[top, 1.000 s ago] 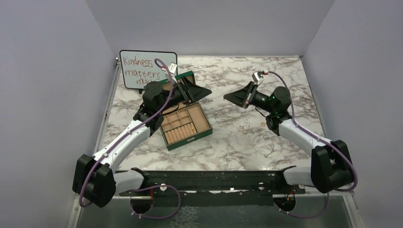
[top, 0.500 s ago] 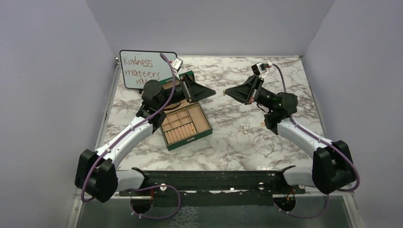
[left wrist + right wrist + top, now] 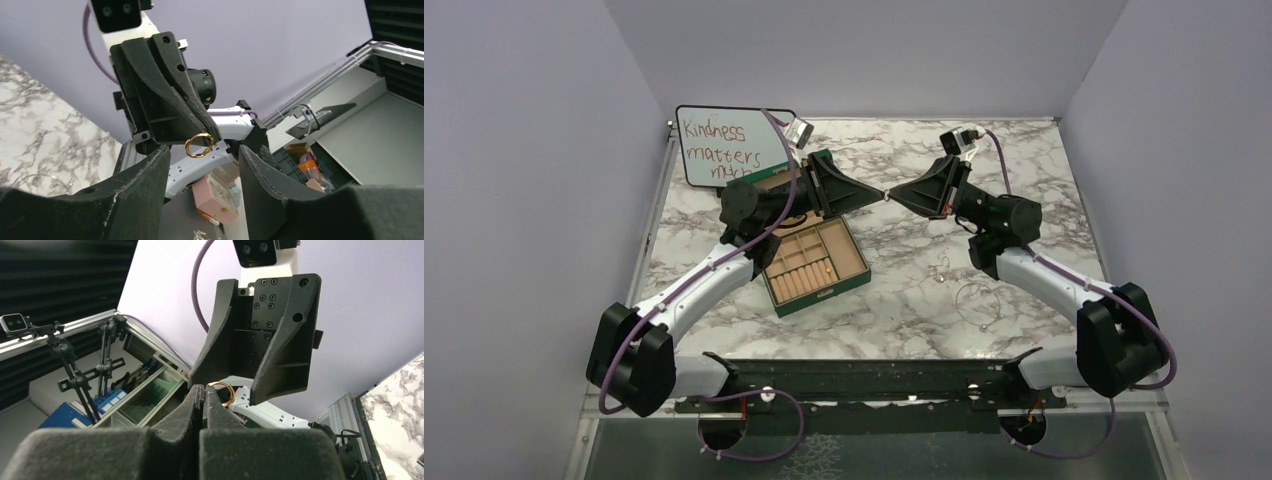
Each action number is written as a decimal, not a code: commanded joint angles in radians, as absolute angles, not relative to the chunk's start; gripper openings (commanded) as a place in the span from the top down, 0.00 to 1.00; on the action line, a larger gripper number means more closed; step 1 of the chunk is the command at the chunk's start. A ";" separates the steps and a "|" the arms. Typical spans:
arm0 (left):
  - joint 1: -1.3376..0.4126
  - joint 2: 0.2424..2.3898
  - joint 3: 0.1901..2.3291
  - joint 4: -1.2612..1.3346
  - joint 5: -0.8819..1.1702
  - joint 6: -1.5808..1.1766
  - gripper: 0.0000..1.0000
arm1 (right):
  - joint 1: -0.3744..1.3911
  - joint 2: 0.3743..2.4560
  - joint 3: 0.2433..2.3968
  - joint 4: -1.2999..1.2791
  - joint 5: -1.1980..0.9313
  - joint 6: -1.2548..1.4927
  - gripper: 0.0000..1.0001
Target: Organize the mixed jewelry
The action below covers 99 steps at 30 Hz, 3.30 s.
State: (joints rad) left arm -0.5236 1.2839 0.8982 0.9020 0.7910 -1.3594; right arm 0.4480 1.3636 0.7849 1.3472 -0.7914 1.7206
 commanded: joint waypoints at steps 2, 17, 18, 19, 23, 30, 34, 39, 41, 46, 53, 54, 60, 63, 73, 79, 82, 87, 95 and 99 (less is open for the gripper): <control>-0.531 1.324 0.876 1.158 0.815 -1.491 0.50 | 0.467 1.374 0.799 1.431 -0.755 1.741 0.99; -0.552 1.345 0.890 1.190 0.814 -1.495 0.56 | 0.480 1.399 0.798 1.479 -0.761 1.760 0.99; -0.552 1.349 0.891 1.190 0.814 -1.496 0.57 | 0.480 1.402 0.799 1.485 -0.761 1.764 0.99; -0.552 1.352 0.894 1.190 0.817 -1.496 0.58 | 0.480 1.406 0.800 1.490 -0.761 1.767 0.99; -0.554 1.348 0.893 1.190 0.812 -1.487 0.66 | 0.480 1.414 0.796 1.498 -0.763 1.771 0.99; -0.554 1.336 0.871 1.190 0.793 -1.476 0.85 | 0.480 1.417 0.779 1.517 -0.752 1.778 0.99; -0.554 1.333 0.867 1.190 0.787 -1.470 0.98 | 0.480 1.412 0.779 1.507 -0.752 1.768 0.99; -0.552 1.321 0.856 1.188 0.772 -1.453 1.00 | 0.480 1.391 0.764 1.460 -0.756 1.733 0.96; -0.547 1.312 0.853 1.174 0.766 -1.443 1.00 | 0.479 1.353 0.755 1.381 -0.755 1.675 0.79; -0.516 1.272 0.834 1.054 0.753 -1.373 1.00 | 0.472 1.244 0.752 1.131 -0.736 1.491 0.47; -0.478 1.250 0.783 0.973 0.732 -1.358 1.00 | 0.472 1.158 0.810 0.765 -0.696 1.215 0.39; -0.477 1.248 0.780 0.960 0.726 -1.352 1.00 | 0.471 1.151 0.825 0.708 -0.687 1.175 0.39; -0.474 1.267 0.776 0.921 0.705 -1.341 1.00 | 0.471 1.144 0.879 0.566 -0.668 1.052 0.39; -0.474 1.279 0.782 0.918 0.707 -1.341 1.00 | 0.471 1.168 0.892 0.538 -0.671 1.037 0.40; -0.475 1.293 0.767 0.913 0.696 -1.344 1.00 | 0.474 1.226 0.898 0.626 -0.709 1.079 0.57; -0.475 1.299 0.758 0.913 0.696 -1.340 1.00 | 0.474 1.242 0.899 0.654 -0.713 1.099 0.67; -0.475 1.300 0.755 0.913 0.696 -1.335 1.00 | 0.474 1.245 0.900 0.657 -0.712 1.104 0.73; -0.475 1.302 0.753 0.913 0.693 -1.333 1.00 | 0.475 1.254 0.899 0.658 -0.716 1.112 0.77; -0.476 1.304 0.759 0.912 0.692 -1.330 1.00 | 0.476 1.262 0.896 0.651 -0.721 1.115 0.85; -0.475 1.302 0.749 0.913 0.686 -1.329 1.00 | 0.476 1.258 0.894 0.649 -0.718 1.117 0.96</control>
State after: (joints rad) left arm -0.4786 1.2995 0.7601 0.8879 0.7094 -1.3445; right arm 0.4721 1.2552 0.8650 0.6132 -0.6998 1.1156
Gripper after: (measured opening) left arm 0.007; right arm 0.078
